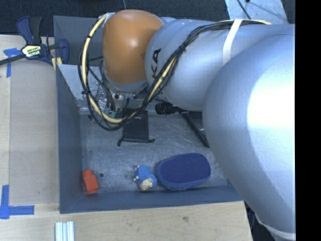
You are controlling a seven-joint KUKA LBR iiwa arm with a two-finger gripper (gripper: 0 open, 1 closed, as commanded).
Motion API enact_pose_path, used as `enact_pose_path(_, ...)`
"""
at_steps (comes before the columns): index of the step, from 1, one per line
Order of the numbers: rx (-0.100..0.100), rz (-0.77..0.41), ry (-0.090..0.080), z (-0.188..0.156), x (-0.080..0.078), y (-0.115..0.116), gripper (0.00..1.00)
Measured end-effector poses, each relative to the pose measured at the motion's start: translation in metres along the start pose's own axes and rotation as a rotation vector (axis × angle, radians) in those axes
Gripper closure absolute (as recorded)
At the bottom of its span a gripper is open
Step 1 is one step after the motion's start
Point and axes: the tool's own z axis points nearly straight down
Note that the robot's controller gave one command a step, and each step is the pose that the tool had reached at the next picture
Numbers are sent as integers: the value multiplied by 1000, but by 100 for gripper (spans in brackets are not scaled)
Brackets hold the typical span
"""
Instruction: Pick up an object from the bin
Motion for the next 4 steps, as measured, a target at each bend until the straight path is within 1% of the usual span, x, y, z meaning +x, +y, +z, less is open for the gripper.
enact_pose_path(1, 2, 7, 0, -36, -16, -5, 100)
enact_pose_path(2, 7, -280, 9, 25, -4, 6, 100)
enact_pose_path(3, 5, -278, 6, 23, -6, 6, 0)
enact_pose_path(4, 10, -407, 11, 118, -27, -73, 0)
